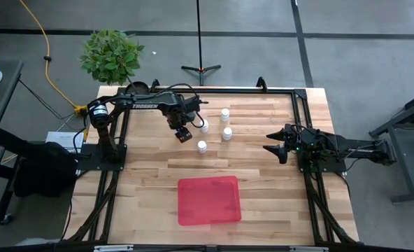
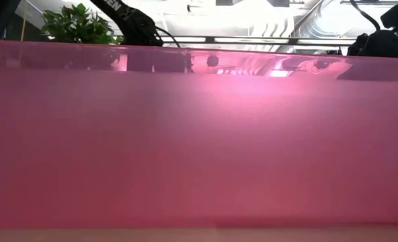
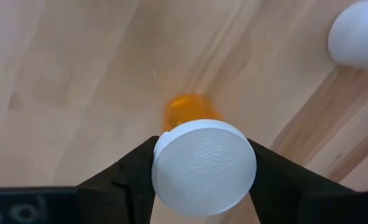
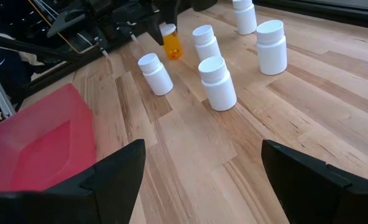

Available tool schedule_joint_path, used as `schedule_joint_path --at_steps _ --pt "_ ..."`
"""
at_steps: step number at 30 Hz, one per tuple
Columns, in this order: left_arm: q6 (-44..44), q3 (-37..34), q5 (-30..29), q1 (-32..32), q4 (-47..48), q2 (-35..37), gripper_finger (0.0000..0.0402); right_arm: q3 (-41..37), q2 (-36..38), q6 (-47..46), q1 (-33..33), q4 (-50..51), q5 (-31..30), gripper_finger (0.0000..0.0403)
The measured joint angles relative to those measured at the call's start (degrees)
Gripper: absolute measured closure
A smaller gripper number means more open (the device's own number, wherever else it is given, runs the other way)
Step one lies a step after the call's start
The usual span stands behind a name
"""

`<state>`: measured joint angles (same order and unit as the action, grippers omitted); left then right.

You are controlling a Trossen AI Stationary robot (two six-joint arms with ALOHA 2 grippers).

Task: Pick and place pill bottles into a basket
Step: Put the orange pill bottle into the red bin

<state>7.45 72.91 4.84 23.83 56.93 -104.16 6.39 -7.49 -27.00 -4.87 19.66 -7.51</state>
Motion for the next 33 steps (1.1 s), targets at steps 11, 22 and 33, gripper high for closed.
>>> schedule_joint_path --at_steps 11,22,33 --pt "-3.9 1.8 2.6 0.0 5.4 0.0 0.0157 0.0 0.0 0.0 0.0 0.0 0.0 0.0091" --pt "-8.6 15.6 4.2 0.1 17.2 0.0 0.0143 0.0 0.0 0.0 0.0 0.0 0.0 0.0091" --pt "-10.0 31.1 13.7 -3.9 26.3 0.0 0.0164 0.0 0.0 0.0 0.0 0.0 0.0 0.0091"
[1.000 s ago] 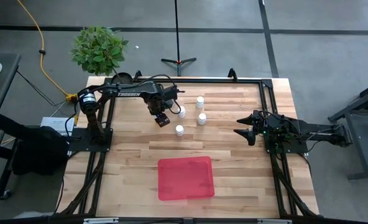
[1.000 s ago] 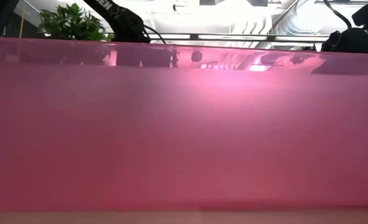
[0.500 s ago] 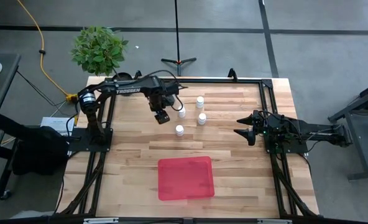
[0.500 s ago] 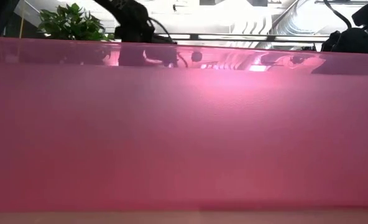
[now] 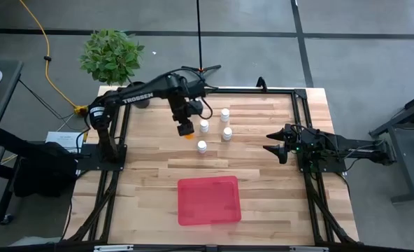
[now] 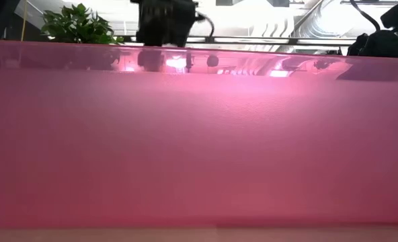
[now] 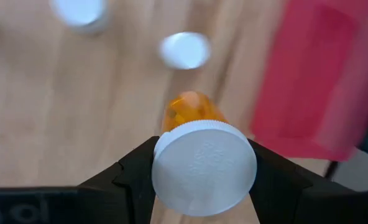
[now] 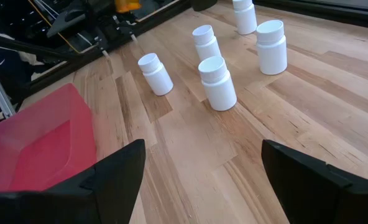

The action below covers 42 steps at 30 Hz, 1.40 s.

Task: Pick and place pill bottles into a basket
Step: Put the orange pill bottle into the red bin

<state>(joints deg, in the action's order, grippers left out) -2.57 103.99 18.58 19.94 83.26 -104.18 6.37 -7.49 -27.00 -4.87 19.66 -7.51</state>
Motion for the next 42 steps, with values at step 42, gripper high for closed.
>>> schedule_joint_path --at_steps 42 --pt "13.4 6.3 -17.9 -38.4 -28.7 -10.5 0.0147 -0.1 -1.5 -1.6 0.0 -0.9 2.0 0.0091"
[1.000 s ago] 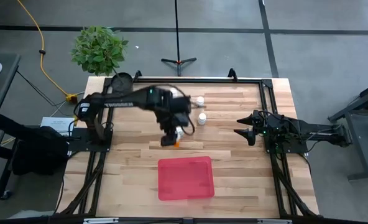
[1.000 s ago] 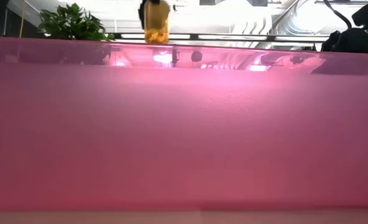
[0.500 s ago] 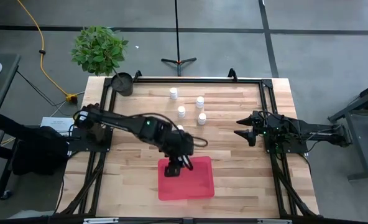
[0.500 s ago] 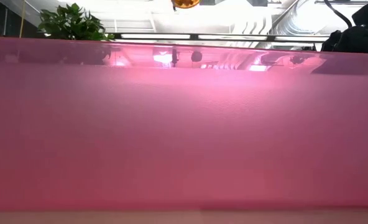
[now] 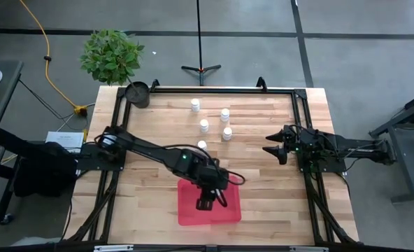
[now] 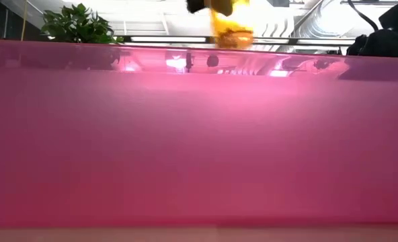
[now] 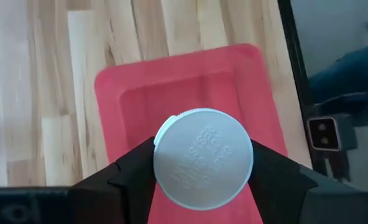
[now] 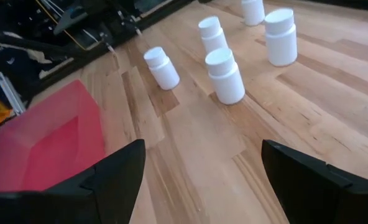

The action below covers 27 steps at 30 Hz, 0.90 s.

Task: Pick and place pill bottles into a basket
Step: Put the orange pill bottle into the red bin

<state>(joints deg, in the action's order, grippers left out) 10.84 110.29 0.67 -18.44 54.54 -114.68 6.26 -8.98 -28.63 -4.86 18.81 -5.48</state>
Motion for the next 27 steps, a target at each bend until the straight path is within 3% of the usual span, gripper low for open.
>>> schedule_joint_path --at_steps 3,14,23,27 --pt "0.1 0.0 0.3 0.0 -0.7 -2.1 0.0162 0.0 -0.5 -0.2 0.0 0.1 0.0 0.0091" --pt "-0.1 0.0 -2.8 0.1 -2.8 -5.4 0.0146 0.1 -0.8 -1.2 0.0 0.5 2.2 0.0091" --pt "-0.1 0.0 -4.0 2.1 -6.1 -7.3 0.0162 0.1 -0.8 -1.0 0.0 0.7 3.1 0.0091" --pt "-0.2 0.0 -3.7 3.8 -6.0 -7.3 0.0144 0.1 -0.8 -0.9 0.0 0.8 3.6 0.0091"
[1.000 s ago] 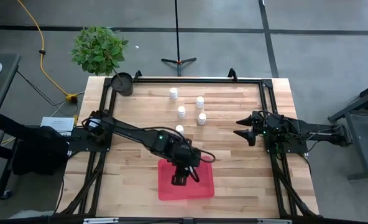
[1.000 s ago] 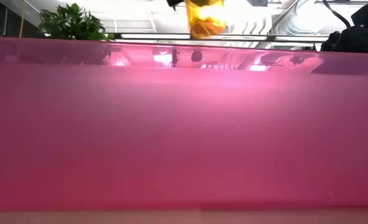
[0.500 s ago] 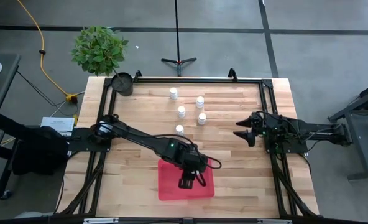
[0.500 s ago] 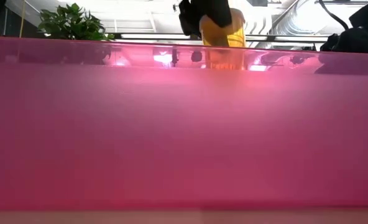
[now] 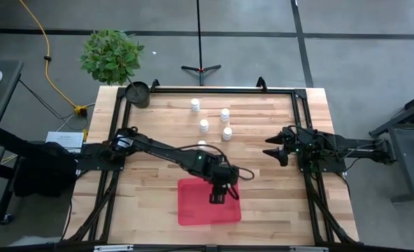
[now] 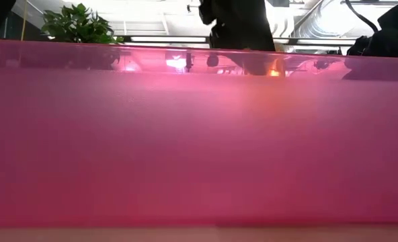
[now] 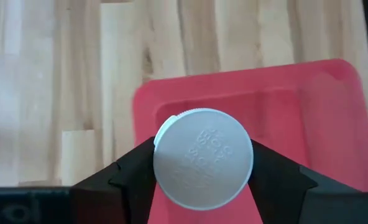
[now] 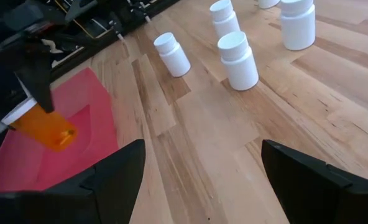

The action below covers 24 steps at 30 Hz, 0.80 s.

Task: Pick and place pill bottles into a basket
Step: Put the orange pill bottle into the red bin

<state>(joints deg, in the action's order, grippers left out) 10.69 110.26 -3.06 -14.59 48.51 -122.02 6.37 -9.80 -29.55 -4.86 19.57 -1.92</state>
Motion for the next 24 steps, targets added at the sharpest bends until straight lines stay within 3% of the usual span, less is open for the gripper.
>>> schedule_joint_path --at_steps 11,17,24 --pt "-0.4 0.0 4.9 2.3 0.2 0.0 0.0163 0.0 0.0 3.0 0.0 0.1 0.7 0.0091" --pt "-0.4 0.1 6.7 1.8 0.0 -0.6 0.0140 0.0 0.0 3.0 0.0 0.1 0.7 0.0091" --pt "-0.5 0.0 7.3 1.8 -1.0 -3.0 0.0163 0.0 0.0 3.0 0.0 0.1 0.7 0.0091"
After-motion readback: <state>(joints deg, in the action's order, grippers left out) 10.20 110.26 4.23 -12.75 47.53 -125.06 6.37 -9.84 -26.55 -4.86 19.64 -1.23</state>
